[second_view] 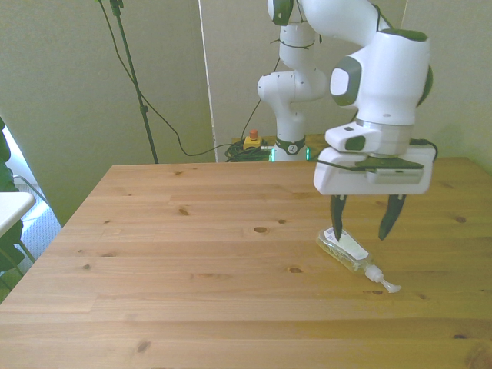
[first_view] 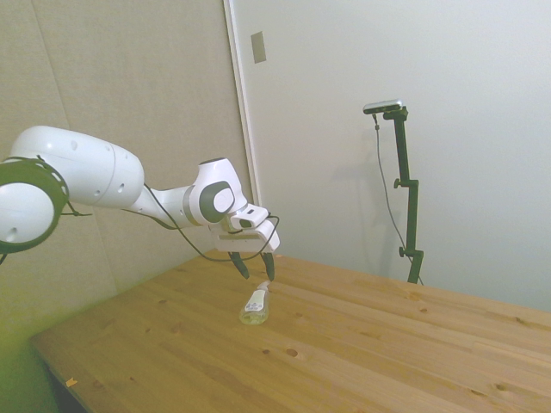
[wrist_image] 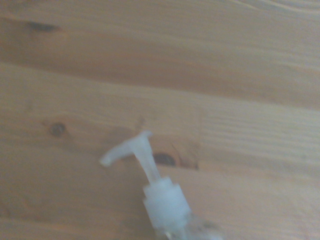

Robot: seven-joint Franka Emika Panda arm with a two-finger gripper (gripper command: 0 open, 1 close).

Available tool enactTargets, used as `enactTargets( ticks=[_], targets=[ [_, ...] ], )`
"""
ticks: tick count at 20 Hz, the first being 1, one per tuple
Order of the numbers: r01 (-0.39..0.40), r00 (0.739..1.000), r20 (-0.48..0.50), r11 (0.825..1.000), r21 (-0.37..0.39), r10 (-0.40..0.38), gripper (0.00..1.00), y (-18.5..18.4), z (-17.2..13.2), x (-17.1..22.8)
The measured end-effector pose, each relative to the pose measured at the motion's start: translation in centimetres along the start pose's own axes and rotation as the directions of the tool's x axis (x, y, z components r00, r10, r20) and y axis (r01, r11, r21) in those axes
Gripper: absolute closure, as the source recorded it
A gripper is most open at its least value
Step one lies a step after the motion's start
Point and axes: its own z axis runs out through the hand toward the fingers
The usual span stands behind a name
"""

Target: Stand the sanitizer

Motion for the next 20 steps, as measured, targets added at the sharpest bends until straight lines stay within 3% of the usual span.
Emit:
enactTargets(
  ticks=[7, 17, 18, 20],
  targets=[
    [0.050, 0.999, 0.020, 0.999, -0.022, -0.049, 0.00, -3.6, 2.5, 1.4],
    [0.089, 0.992, 0.094, 0.996, -0.020, -0.086, 0.00, -4.0, 5.3, 1.4],
    [0.088, 0.991, 0.098, 0.996, -0.021, -0.086, 1.00, -3.9, 5.6, 1.5],
    [0.087, 0.991, 0.104, 0.996, -0.027, -0.084, 1.00, -3.6, 6.2, 1.6]
  ],
)
